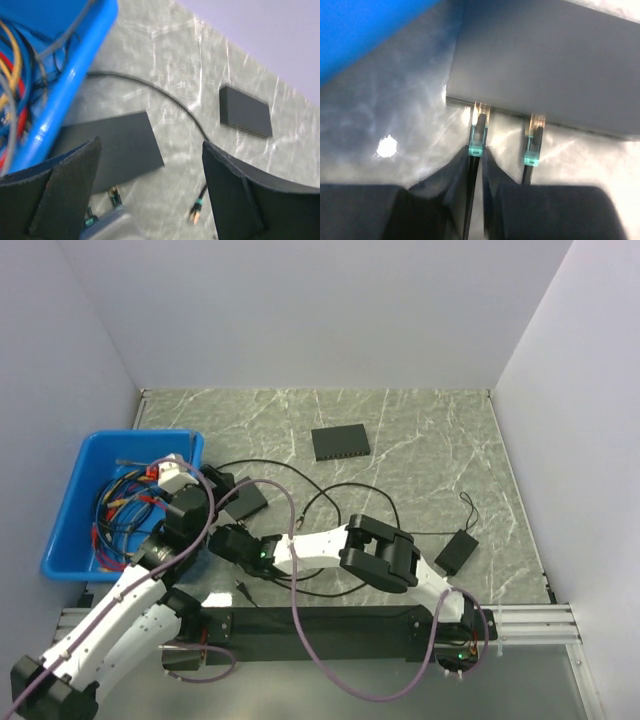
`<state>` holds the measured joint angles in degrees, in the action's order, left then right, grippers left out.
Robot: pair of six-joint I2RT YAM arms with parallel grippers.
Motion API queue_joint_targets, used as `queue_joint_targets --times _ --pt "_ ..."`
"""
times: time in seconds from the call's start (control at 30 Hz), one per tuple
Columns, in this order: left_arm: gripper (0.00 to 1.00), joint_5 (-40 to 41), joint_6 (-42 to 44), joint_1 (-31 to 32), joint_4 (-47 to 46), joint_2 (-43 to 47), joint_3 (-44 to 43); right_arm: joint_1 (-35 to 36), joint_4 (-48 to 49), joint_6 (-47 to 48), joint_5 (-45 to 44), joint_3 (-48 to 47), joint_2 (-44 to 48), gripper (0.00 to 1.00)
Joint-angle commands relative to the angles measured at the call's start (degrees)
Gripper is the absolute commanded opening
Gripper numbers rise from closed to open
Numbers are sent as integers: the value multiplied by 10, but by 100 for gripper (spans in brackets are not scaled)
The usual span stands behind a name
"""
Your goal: Insert the plug into the switch port
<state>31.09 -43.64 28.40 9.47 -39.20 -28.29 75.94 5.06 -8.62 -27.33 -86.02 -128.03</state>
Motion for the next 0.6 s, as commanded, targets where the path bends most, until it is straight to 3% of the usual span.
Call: queue_joint_targets --times 0.0,0.3,0.33,0.37,0.47,0.57 --pt "86 -109 -19 28 58 18 -6 -79 25 21 75 -103 -17 0" --pt "86 -89 -18 29 55 34 5 -174 -123 -34 180 -340 -118 2" --pt "86 -89 -19 29 54 33 4 -178 -128 -37 193 -357 -127 6" --pt "86 -87 -18 30 53 31 5 -184 -133 -38 201 -362 -130 20" --pt "86 -86 -17 29 49 28 5 -198 -140 -42 216 -367 -131 42" --pt "86 -83 -17 29 47 26 5 -199 -111 -38 215 -314 -101 51"
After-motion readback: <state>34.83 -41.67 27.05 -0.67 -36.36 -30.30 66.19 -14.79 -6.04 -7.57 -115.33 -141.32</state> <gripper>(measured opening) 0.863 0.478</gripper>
